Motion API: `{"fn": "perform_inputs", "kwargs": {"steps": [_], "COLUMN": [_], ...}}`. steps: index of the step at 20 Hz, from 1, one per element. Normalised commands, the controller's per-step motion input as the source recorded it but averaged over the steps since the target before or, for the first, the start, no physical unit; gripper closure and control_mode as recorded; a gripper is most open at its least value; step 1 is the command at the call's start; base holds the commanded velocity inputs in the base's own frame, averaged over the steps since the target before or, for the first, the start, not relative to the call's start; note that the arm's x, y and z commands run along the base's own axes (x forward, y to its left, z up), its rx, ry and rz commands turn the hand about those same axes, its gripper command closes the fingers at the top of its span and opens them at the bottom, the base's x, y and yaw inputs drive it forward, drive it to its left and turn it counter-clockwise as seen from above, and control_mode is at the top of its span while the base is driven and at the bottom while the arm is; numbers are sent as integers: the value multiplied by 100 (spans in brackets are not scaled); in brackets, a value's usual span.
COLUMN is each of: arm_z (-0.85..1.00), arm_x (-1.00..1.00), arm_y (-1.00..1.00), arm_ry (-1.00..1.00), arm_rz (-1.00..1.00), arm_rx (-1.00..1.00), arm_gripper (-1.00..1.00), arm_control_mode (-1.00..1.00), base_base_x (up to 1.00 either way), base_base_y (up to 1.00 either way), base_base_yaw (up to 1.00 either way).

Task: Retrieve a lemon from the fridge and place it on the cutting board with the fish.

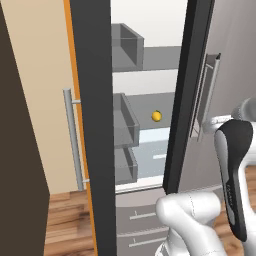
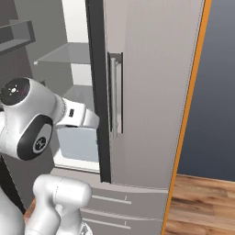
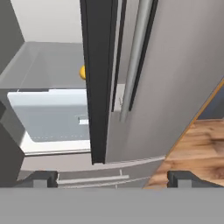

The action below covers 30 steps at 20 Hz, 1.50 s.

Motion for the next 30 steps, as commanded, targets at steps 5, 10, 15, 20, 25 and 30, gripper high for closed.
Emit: {"fn": "perform_inputs", "kwargs": {"steps": [5, 10, 15, 20, 25, 30], "arm_z": [-5, 11, 0, 0, 8, 0], "arm_x": [38, 17, 24, 47, 35, 18], "arm_y": [-38, -33, 0, -2, -11, 0], "arm_ry": [-4, 1, 0, 0, 0, 0], "arm_rz": [-3, 0, 0, 3, 0, 1], "arm_rx": [0, 0, 0, 1, 0, 0], "arm_gripper": [-100, -100, -100, -100, -100, -100], "arm_control_mode": [-100, -100, -100, -100, -100, -100], "base_base_x": [0, 0, 0, 0, 0, 0], "base_base_y": [0, 0, 0, 0, 0, 0], "base_base_yaw": [0, 0, 0, 0, 0, 0]}}
